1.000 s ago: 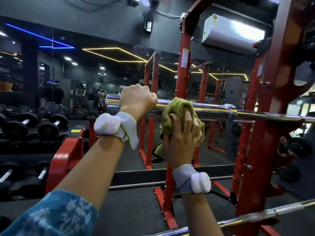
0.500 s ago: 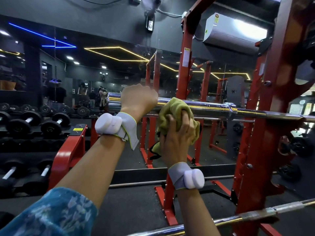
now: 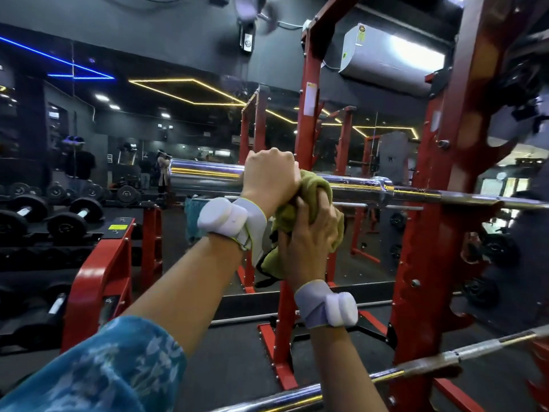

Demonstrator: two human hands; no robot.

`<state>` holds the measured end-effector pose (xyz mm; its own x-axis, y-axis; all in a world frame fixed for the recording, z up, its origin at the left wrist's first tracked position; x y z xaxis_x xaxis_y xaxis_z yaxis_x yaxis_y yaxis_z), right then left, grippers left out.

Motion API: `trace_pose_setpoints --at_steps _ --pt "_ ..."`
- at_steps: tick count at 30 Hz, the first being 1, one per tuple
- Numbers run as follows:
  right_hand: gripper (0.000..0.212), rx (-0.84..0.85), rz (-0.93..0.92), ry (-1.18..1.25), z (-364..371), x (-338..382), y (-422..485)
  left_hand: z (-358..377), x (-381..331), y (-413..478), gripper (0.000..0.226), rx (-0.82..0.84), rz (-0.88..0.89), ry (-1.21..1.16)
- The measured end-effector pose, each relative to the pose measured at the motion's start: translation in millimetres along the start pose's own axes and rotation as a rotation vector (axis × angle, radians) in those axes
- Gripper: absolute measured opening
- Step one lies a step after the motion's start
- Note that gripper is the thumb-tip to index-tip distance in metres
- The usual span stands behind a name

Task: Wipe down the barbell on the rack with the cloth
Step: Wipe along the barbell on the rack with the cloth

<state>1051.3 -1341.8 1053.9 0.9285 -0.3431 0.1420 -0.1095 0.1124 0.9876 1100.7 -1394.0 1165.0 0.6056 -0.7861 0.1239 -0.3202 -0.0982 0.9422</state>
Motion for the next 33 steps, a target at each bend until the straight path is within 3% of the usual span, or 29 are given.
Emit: trace_pose_setpoints --at_steps 7,14,16,19,21,28,33 --pt "0.053 0.008 0.226 -0.010 -10 -39 21 18 -6 -7 0.052 -0.115 0.046 0.062" --pt "0.044 0.020 0.028 0.010 -14 -25 12 22 0 -9 0.053 -0.253 0.007 0.084" --pt "0.046 0.020 0.118 0.038 -16 -38 8 21 -1 -10 0.053 -0.280 0.033 0.086" --pt "0.051 -0.004 0.419 0.132 -19 -59 15 22 -2 -10 0.055 -0.312 0.050 0.095" --pt "0.053 0.002 0.486 0.161 -23 -61 26 22 -3 -10 0.054 -0.343 0.056 0.112" --pt "0.050 0.127 0.235 -0.008 -23 -46 26 20 -2 -9 0.051 -0.394 0.047 0.115" --pt "0.047 0.083 0.505 0.010 -29 -70 28 21 -2 -10 0.052 -0.420 0.054 0.116"
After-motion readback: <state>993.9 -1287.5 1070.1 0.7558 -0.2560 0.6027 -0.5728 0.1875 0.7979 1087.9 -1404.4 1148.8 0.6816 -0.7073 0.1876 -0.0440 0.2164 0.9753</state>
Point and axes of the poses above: each hand's wrist, its own y-axis towards the middle knuckle, its own z-axis out of the palm, x = y × z, the point moved 7 cm from there along y, towards the middle knuckle, and after that the axes turned 9 degrees about -x, right-handed, at the moved point
